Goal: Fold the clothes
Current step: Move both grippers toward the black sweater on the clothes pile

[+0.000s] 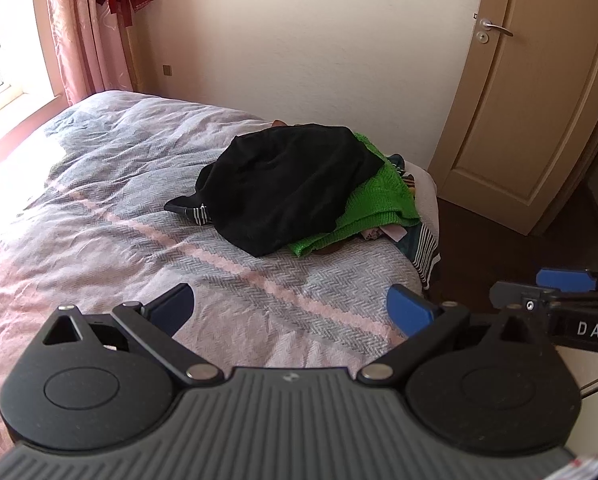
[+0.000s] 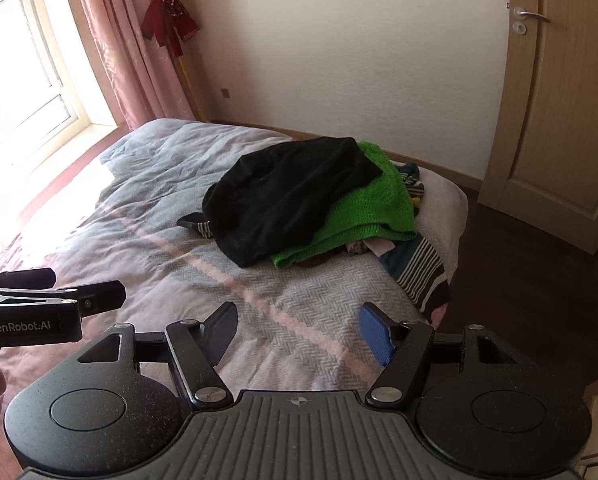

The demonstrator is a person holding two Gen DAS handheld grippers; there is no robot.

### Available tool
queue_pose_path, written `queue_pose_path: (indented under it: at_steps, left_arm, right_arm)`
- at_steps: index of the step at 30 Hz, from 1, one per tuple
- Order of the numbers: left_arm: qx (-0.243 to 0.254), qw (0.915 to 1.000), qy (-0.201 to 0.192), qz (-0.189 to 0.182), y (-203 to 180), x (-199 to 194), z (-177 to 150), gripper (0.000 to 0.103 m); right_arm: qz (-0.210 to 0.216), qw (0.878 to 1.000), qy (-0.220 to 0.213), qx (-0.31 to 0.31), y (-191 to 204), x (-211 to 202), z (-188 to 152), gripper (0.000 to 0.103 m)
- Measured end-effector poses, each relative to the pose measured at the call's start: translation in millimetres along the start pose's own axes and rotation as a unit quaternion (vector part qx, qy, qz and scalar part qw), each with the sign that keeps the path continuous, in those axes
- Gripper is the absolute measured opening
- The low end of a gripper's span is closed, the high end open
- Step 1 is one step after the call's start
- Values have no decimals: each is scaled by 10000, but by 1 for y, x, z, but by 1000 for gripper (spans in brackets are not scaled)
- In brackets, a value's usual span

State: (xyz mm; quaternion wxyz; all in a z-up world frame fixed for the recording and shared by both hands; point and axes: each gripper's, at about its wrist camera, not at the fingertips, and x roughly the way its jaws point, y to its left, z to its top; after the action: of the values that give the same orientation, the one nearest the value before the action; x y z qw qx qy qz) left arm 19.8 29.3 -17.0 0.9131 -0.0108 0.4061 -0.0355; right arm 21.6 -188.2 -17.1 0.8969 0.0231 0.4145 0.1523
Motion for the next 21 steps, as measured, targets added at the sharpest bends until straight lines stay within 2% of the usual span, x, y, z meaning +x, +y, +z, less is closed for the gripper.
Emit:
queue_pose_path:
  at_steps: [12, 21]
  left_arm:
    - [32, 9997, 214, 70, 3, 24, 7, 101]
    - [-196, 9991, 238, 290, 18, 85, 17, 100]
  right_arm:
    - [24, 9999, 136, 4, -5, 22, 9, 64]
    - [257, 9992, 221, -195, -30, 87, 39, 64]
